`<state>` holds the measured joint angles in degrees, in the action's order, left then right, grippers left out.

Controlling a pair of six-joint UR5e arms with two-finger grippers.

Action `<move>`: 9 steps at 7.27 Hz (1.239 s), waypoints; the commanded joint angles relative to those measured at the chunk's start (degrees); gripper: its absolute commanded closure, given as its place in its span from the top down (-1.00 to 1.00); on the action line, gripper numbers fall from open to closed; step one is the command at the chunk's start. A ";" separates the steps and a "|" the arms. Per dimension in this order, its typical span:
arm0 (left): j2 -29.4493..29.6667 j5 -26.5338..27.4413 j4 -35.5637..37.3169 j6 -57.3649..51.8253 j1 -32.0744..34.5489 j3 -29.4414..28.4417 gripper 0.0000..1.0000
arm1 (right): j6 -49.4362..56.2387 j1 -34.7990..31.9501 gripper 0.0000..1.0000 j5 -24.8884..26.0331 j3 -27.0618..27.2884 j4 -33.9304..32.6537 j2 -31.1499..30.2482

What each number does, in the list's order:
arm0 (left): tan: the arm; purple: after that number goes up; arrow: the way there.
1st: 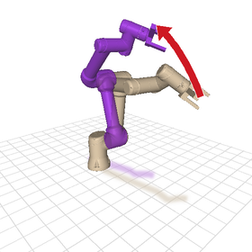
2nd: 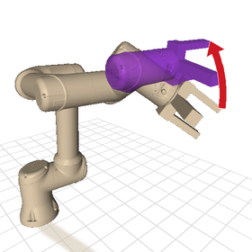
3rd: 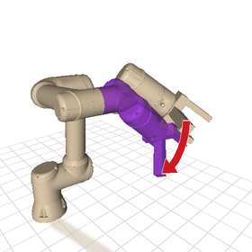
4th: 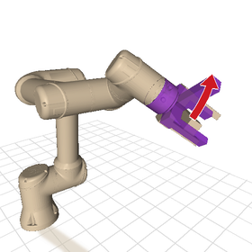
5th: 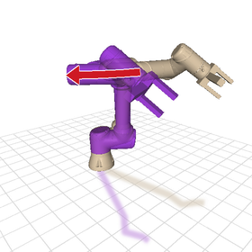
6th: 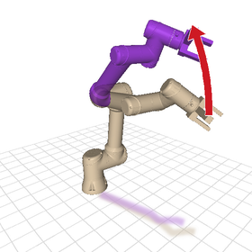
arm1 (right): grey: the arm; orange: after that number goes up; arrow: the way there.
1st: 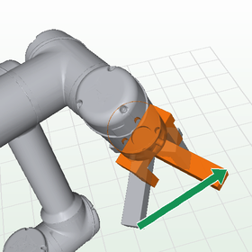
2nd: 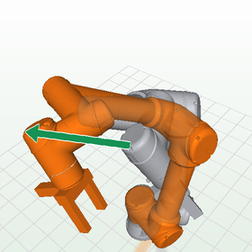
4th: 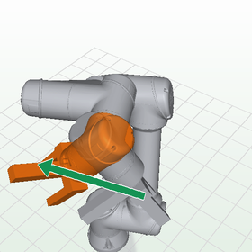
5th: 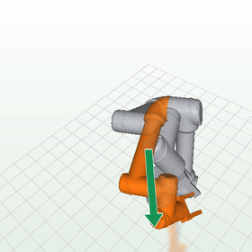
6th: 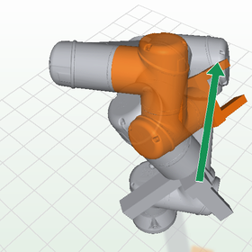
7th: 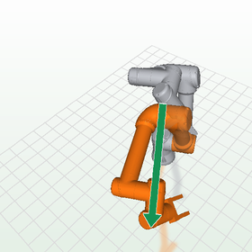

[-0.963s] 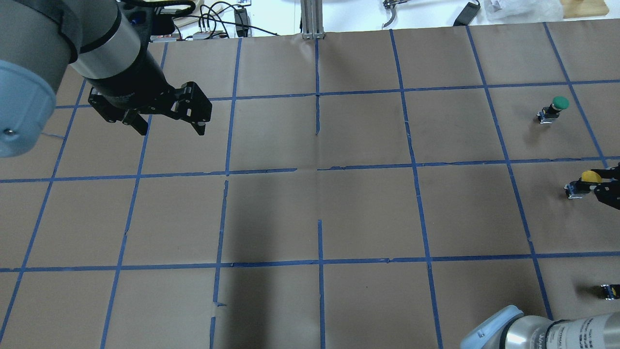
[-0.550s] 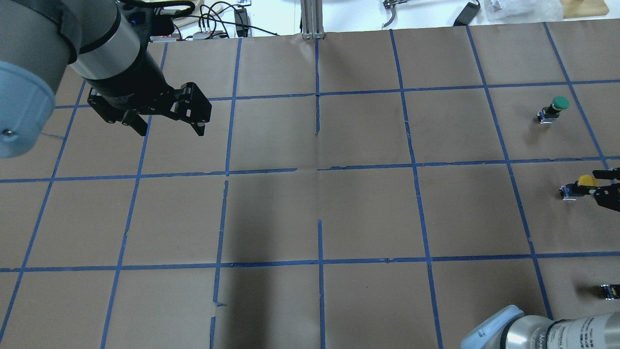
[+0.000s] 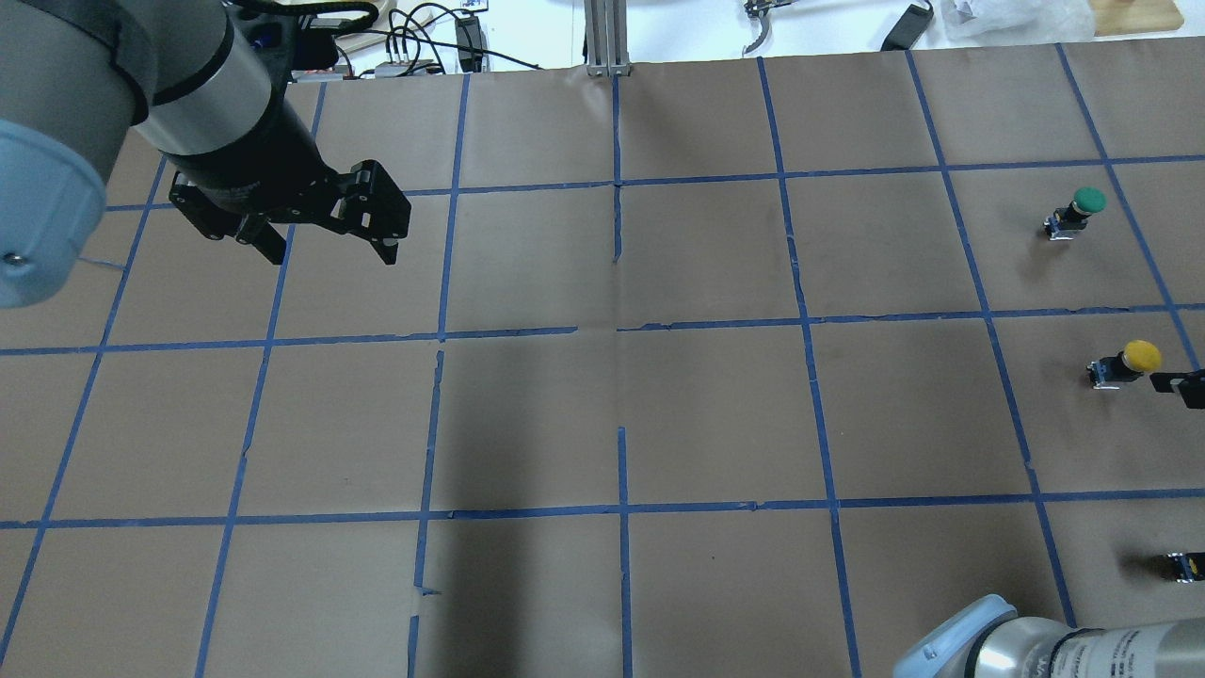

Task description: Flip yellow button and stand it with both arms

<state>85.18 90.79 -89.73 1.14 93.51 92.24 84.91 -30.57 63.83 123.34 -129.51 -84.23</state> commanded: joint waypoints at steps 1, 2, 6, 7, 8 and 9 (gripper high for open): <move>-0.01 0.00 -0.01 0.00 0.00 -0.04 1.00 | -14.09 -4.90 0.99 4.61 -0.90 5.45 -8.28; -0.01 0.00 -0.01 0.00 0.00 -0.04 1.00 | -22.60 -8.76 0.99 7.85 -3.35 10.72 -12.23; -0.01 0.09 -0.01 -0.09 0.00 -0.04 1.00 | -69.64 -31.67 1.00 17.03 -22.93 37.52 -13.95; -0.01 0.09 -0.01 -0.09 -0.09 -0.04 1.00 | -82.50 -39.13 1.00 17.11 -24.80 39.66 -13.59; -0.01 0.09 -0.01 -0.09 -0.09 -0.04 1.00 | -93.07 -47.04 1.00 18.33 -24.99 40.30 -13.76; -0.01 0.09 -0.01 -0.09 -0.09 -0.04 1.00 | -99.35 -55.56 1.00 22.35 -25.25 40.65 -13.85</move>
<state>85.16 90.87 -89.73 1.06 93.44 92.20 -3.35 -75.42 82.59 98.89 -90.02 -98.01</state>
